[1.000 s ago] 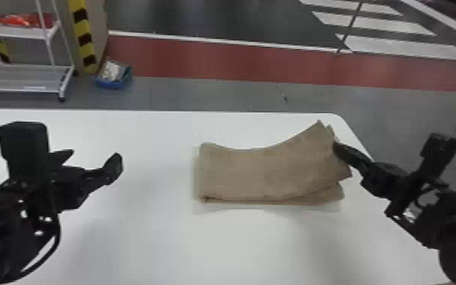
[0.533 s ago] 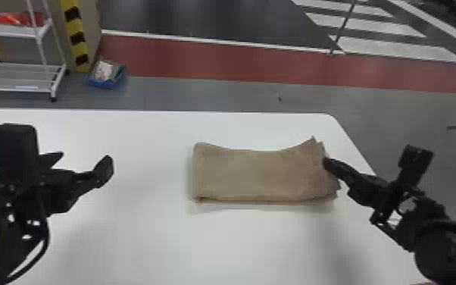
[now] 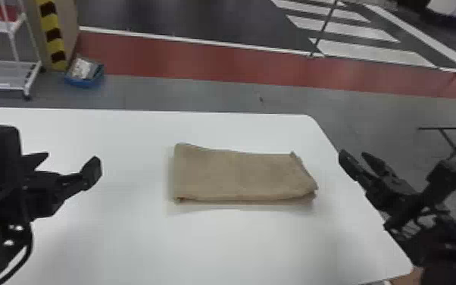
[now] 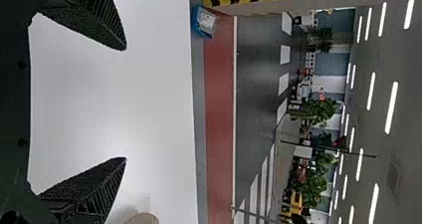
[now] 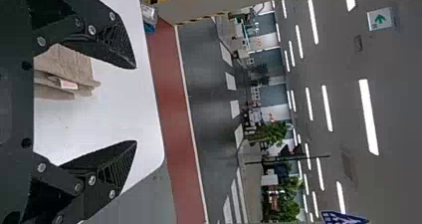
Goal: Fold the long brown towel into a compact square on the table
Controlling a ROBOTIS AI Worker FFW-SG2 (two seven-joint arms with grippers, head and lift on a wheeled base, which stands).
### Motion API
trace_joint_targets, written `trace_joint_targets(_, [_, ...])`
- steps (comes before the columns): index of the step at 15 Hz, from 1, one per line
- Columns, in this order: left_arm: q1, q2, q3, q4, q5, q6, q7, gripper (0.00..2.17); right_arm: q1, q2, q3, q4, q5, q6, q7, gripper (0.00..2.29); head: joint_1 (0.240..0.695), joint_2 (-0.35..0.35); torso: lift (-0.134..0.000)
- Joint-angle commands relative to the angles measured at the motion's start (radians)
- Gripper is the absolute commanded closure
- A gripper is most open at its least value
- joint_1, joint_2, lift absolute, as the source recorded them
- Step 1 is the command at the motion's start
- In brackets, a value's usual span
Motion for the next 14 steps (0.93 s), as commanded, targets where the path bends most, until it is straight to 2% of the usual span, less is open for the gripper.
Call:
trace_joint_targets(1, [-0.010,-0.021,-0.059,0.019,0.002,-0.036,0.009,0.10,0.057,0.003,-0.030,-0.018,-0.004,-0.071,0.001,0.05,0.695,-0.327,-0.128])
trace_joint_targets(4, [-0.034,-0.066,-0.160,0.091,0.000,-0.165,0.041,0.11,0.104,0.047,-0.064,-0.040,0.006,-0.102,0.001,0.07,0.695,-0.350,-0.128])
trace_joint_targets(8, [-0.109,-0.124,-0.275,0.226,0.008,-0.192,0.074,0.27,0.158,0.069,-0.071,-0.046,0.011,-0.145,0.001,0.07,0.695,-0.350,-0.128])
trace_joint_targets(12, [-0.131,-0.193,-0.326,0.323,0.029,-0.192,0.081,0.34,0.173,0.079,-0.065,-0.021,0.023,-0.182,0.015,0.07,0.695,-0.350,-0.128])
trace_joint_targets(14, [-0.160,-0.208,-0.373,0.380,0.034,-0.192,0.081,0.34,0.175,0.079,-0.056,-0.012,0.029,-0.182,0.018,0.07,0.695,-0.350,-0.128])
